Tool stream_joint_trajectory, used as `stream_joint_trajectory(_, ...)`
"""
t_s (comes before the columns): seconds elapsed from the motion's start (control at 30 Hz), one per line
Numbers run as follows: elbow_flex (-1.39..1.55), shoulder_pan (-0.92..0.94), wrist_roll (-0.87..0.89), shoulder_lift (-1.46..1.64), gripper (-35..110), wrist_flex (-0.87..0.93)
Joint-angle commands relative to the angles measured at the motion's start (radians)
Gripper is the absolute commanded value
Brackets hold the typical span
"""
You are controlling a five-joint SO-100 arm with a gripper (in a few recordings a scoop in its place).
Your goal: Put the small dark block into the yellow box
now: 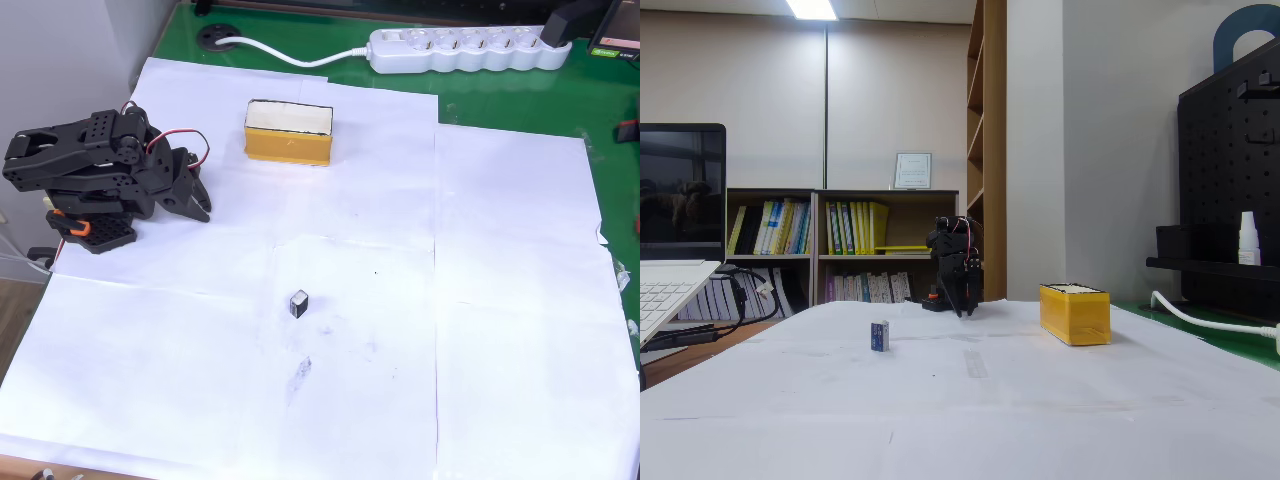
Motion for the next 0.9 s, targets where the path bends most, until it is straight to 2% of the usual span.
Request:
stream_joint_trajectory(0.0, 0.020, -0.005, -0.009, -0.018, 0, 0.091)
stream_joint_trajectory(0.23, 0.020, -0.005, 0.017, -0.014, 0, 0.086)
stream_joint_trajectory(0.43, 0.095, 0.028, 0.014, 0.170, 0, -0.161)
stream_joint_trajectory(0.53, 0.209, 0.064, 0.017, 0.322, 0, -0.224)
stream_joint_trajectory(0.67, 0.442, 0.087, 0.060, 0.538, 0, -0.222)
stream_joint_trajectory(0.87, 0.887, 0.137, 0.158, 0.854, 0, -0.114)
